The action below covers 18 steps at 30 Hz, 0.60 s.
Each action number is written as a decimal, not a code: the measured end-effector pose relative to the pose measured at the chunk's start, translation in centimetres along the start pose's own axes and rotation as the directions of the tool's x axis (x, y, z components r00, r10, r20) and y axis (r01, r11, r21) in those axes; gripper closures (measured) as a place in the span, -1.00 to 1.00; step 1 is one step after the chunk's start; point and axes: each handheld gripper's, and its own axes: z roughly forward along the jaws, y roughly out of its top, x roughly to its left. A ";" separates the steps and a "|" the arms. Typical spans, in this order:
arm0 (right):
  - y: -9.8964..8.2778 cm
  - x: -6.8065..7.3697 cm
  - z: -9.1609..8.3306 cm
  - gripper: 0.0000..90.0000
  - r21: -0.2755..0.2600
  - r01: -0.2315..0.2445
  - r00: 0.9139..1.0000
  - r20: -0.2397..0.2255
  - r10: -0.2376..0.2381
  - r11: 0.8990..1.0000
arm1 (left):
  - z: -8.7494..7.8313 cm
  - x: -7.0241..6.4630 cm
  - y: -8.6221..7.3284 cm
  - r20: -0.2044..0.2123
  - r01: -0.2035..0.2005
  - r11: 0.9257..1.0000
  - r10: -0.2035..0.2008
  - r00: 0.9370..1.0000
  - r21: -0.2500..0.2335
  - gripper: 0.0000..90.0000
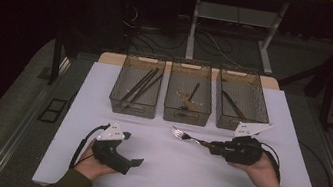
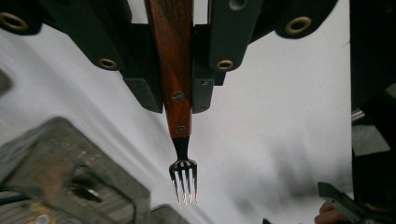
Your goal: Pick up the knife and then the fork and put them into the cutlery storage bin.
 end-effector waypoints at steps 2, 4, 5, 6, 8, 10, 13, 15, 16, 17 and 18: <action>0.1 -0.3 -0.3 0.68 -0.010 -0.008 1.000 0.016 0.008 1.000 | 0.0 0.0 0.0 -0.007 0.003 1.000 -0.003 1.000 0.003 -1.00; 0.1 -0.6 -0.6 0.68 -0.022 -0.019 0.999 0.029 0.020 1.000 | 0.0 0.1 0.0 -0.011 0.010 1.000 -0.009 1.000 0.006 -1.00; 0.2 -0.7 -0.8 0.68 -0.029 -0.026 0.999 0.038 0.027 0.999 | 0.0 0.1 0.0 -0.012 0.012 1.000 -0.012 1.000 0.005 -1.00; 0.2 -0.9 -1.0 0.68 -0.038 -0.031 0.999 0.041 0.033 0.999 | 0.0 0.1 0.0 -0.014 0.009 1.000 -0.008 1.000 0.006 -1.00; 0.3 -1.1 -1.5 0.68 -0.056 -0.043 0.998 0.053 0.046 0.997 | 0.0 0.0 0.0 -0.023 -0.002 1.000 0.002 1.000 0.009 -0.98; 0.4 -1.4 -1.9 0.68 -0.068 -0.047 0.997 0.066 0.051 0.997 | 0.0 -0.2 0.0 -0.028 -0.012 1.000 0.012 1.000 0.007 -0.89; 0.6 -1.8 -2.7 0.68 -0.092 -0.056 0.995 0.079 0.063 0.994 | 0.1 -0.2 0.0 -0.023 -0.007 1.000 0.008 1.000 0.017 -0.91; 0.8 -2.1 -3.1 0.68 -0.108 -0.066 0.993 0.094 0.077 0.992 | 0.2 -0.1 -0.1 -0.028 -0.004 1.000 0.005 1.000 0.018 -0.95; 0.8 -2.3 -3.4 0.68 -0.118 -0.072 0.991 0.101 0.084 0.990 | 0.2 -0.1 -0.1 -0.029 -0.001 1.000 0.002 1.000 0.018 -0.97; 0.8 -2.5 -3.6 0.68 -0.126 -0.077 0.990 0.104 0.091 0.989 | 0.2 -0.1 -0.1 -0.031 0.003 1.000 -0.003 1.000 0.017 -1.00; 0.9 -2.7 -3.8 0.68 -0.132 -0.085 0.989 0.111 0.100 0.988 | 0.2 -0.1 -0.1 -0.034 0.007 1.000 -0.006 0.999 0.016 -1.00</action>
